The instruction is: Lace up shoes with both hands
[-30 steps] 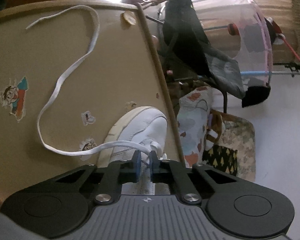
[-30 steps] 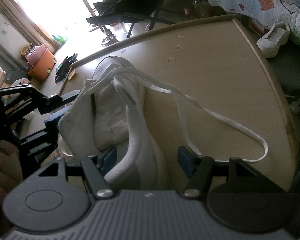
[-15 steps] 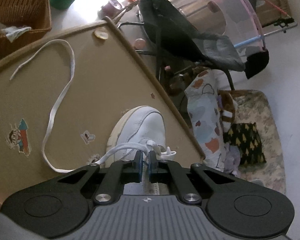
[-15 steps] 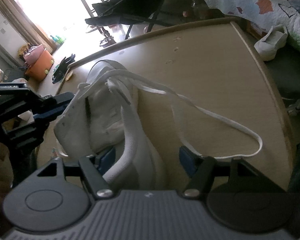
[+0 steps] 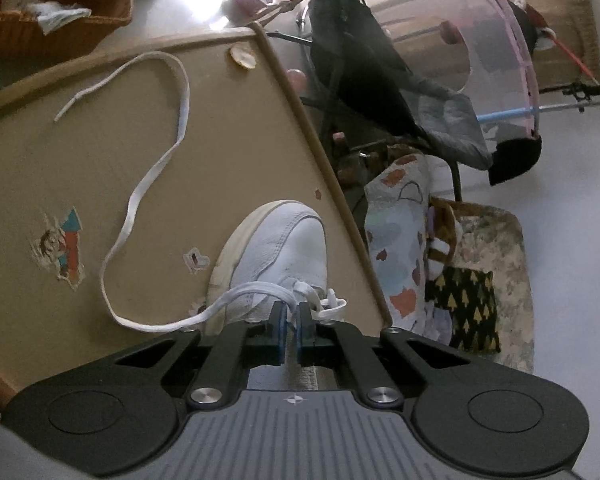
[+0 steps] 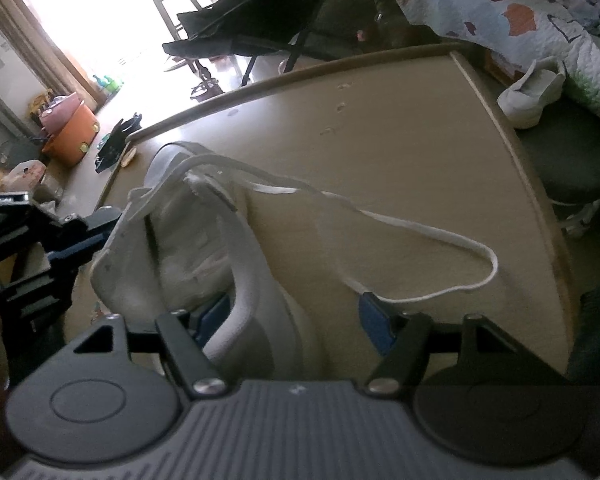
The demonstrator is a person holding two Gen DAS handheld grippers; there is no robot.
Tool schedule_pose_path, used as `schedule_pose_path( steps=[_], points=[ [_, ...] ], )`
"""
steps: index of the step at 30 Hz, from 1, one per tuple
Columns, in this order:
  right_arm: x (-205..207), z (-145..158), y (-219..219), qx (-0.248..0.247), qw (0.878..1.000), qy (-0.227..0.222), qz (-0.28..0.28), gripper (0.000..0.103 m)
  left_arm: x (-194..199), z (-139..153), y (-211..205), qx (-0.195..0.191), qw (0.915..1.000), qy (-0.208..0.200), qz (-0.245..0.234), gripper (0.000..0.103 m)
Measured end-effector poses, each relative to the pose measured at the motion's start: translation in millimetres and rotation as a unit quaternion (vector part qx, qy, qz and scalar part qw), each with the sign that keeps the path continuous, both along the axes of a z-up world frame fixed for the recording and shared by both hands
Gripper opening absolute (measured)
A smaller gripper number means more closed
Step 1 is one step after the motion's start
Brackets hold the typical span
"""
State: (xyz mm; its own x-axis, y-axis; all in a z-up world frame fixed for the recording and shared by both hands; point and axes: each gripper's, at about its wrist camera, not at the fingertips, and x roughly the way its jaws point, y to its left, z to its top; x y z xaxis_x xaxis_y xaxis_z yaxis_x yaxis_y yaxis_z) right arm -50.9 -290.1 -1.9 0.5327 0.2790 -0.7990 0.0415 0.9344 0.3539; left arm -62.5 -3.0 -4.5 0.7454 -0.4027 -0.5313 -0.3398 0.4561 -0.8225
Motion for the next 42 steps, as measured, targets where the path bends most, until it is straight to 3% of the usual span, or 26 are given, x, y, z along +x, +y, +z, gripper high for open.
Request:
schedule_pose_path(
  steps=[3,10,14,17,21,24,32,42],
  points=[
    [-0.2,-0.3,0.1,-0.003,1.0,-0.001,-0.001,0.07,-0.9,0.9,3.6,0.007,0.9999,-0.001,-0.009,0.005],
    [0.5,3.2,-3.5,-0.001,1.0,-0.008,0.002,0.068,-1.3,-7.1,7.3,-0.02,0.9998,0.001,-0.008,0.005],
    [-4.3,24.9,-8.0,0.005,0.996,-0.081,0.033,0.067,2.9,-11.8,5.9,-0.029,0.9995,0.0,-0.015,0.005],
    [1.6,32.2,-2.4,-0.018,0.991,-0.109,0.075,0.058,5.4,-16.5,3.6,-0.036,0.9992,-0.001,-0.019,0.005],
    [21.8,21.9,4.9,-0.015,0.99,-0.081,0.112,0.036,7.9,-20.2,2.2,-0.044,0.9988,-0.002,-0.021,0.006],
    [32.2,17.8,12.6,-0.016,0.989,-0.074,0.128,0.029,10.3,-22.7,1.3,-0.048,0.9986,-0.003,-0.023,0.006],
    [56.1,11.7,38.0,-0.052,0.986,-0.057,0.151,0.025,13.7,-25.3,-0.1,-0.055,0.9982,-0.003,-0.022,0.006],
    [44.0,11.0,43.7,-0.069,0.99,-0.051,0.113,0.026,5.8,-23.3,3.3,-0.068,0.9976,-0.001,-0.014,0.006]
  ],
)
